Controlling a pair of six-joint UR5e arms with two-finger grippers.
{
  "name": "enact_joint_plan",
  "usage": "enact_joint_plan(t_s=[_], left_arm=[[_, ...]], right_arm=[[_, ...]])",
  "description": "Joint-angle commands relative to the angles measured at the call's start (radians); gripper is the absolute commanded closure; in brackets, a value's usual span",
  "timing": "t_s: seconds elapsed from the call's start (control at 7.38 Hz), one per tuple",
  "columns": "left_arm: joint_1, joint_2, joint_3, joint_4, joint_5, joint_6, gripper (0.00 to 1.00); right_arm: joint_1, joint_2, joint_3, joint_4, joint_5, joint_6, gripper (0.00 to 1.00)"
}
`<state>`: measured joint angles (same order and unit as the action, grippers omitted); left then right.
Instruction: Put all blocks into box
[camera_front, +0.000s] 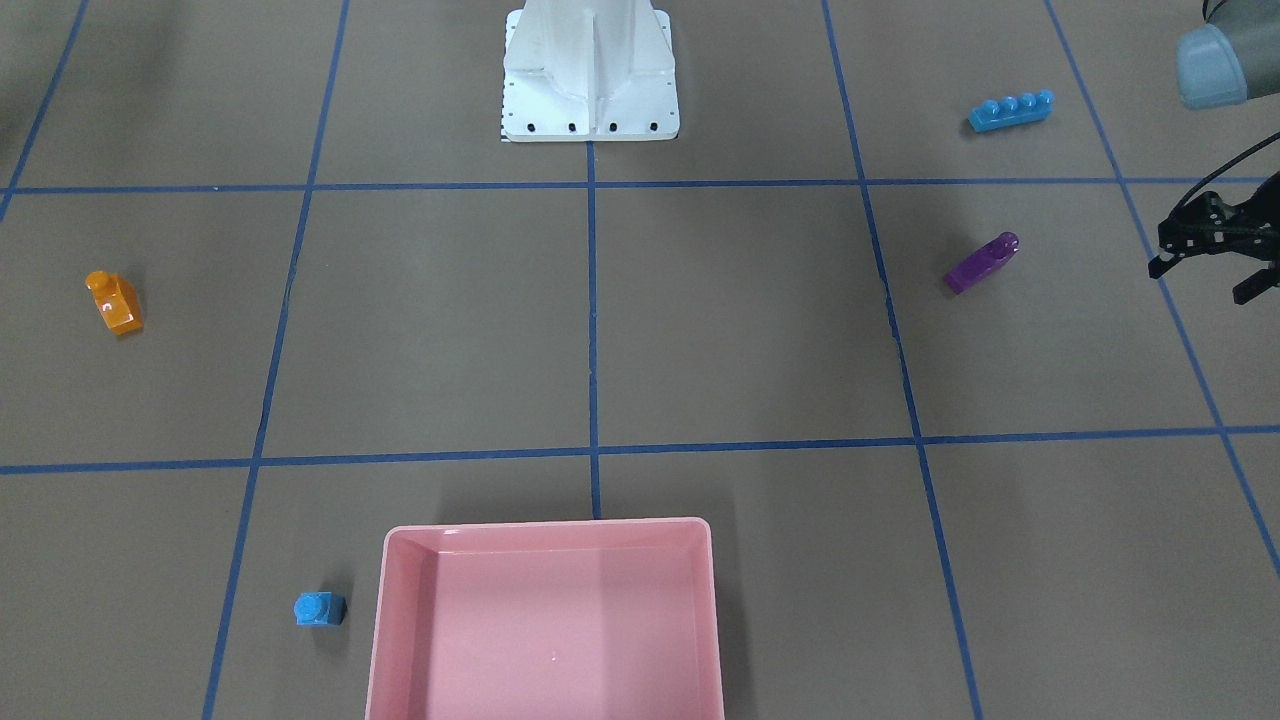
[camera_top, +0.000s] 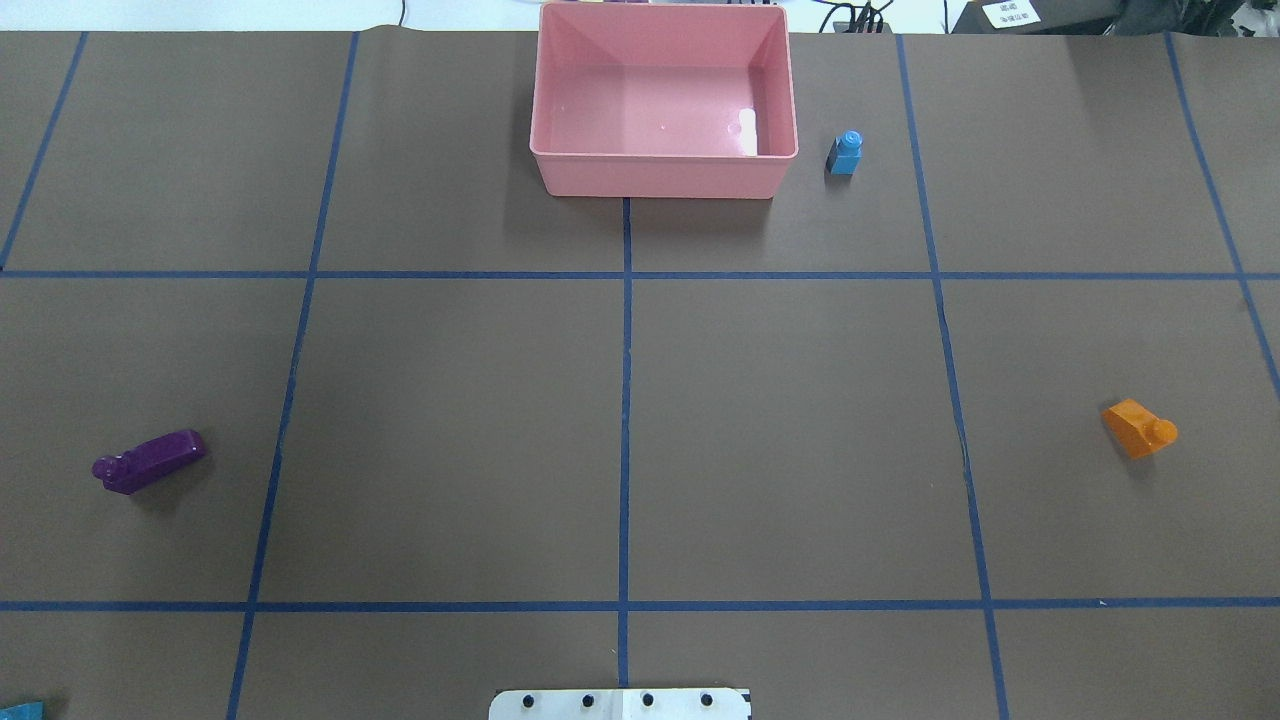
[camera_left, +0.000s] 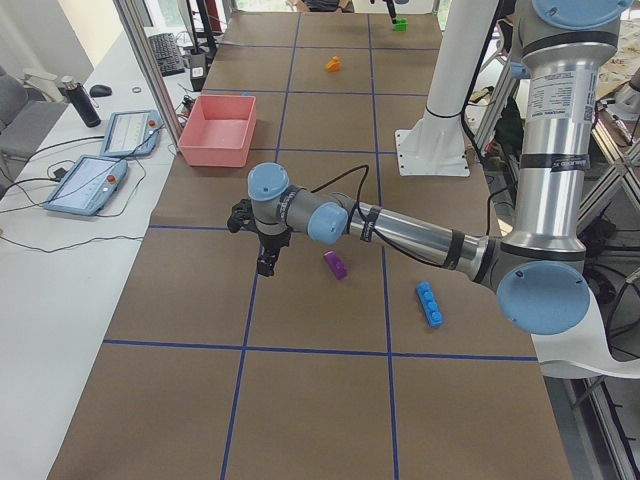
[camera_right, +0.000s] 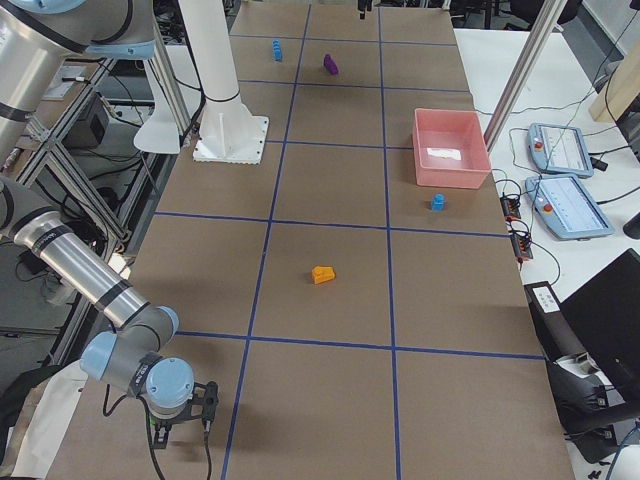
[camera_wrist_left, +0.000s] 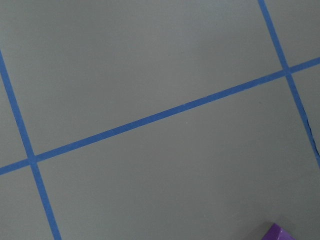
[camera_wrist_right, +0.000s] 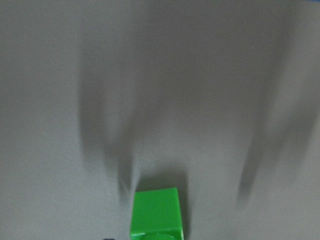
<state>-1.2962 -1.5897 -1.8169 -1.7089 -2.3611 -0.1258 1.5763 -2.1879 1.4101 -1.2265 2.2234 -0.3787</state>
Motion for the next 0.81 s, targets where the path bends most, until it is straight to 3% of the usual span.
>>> enact_joint_plan(t_s=[0.0, 0.27, 0.41, 0.68], left_arm=[[0.000, 0.000, -0.005, 0.000, -0.001, 0.000, 0.00], [0.000, 0.000, -0.009, 0.000, -0.001, 0.000, 0.00], [0.008, -0.003, -0.010, 0.000, -0.007, 0.000, 0.00], [0.169, -0.004, -0.059, 0.000, 0.017, -0.003, 0.00]], right_arm=[[0.001, 0.002, -0.031, 0.033, 0.007, 0.029, 0.96], [0.002, -0.003, -0.017, 0.035, 0.065, 0.040, 1.00], [0.005, -0.016, 0.048, 0.019, 0.106, 0.044, 1.00], [0.005, 0.055, 0.274, -0.231, 0.139, 0.084, 1.00]])
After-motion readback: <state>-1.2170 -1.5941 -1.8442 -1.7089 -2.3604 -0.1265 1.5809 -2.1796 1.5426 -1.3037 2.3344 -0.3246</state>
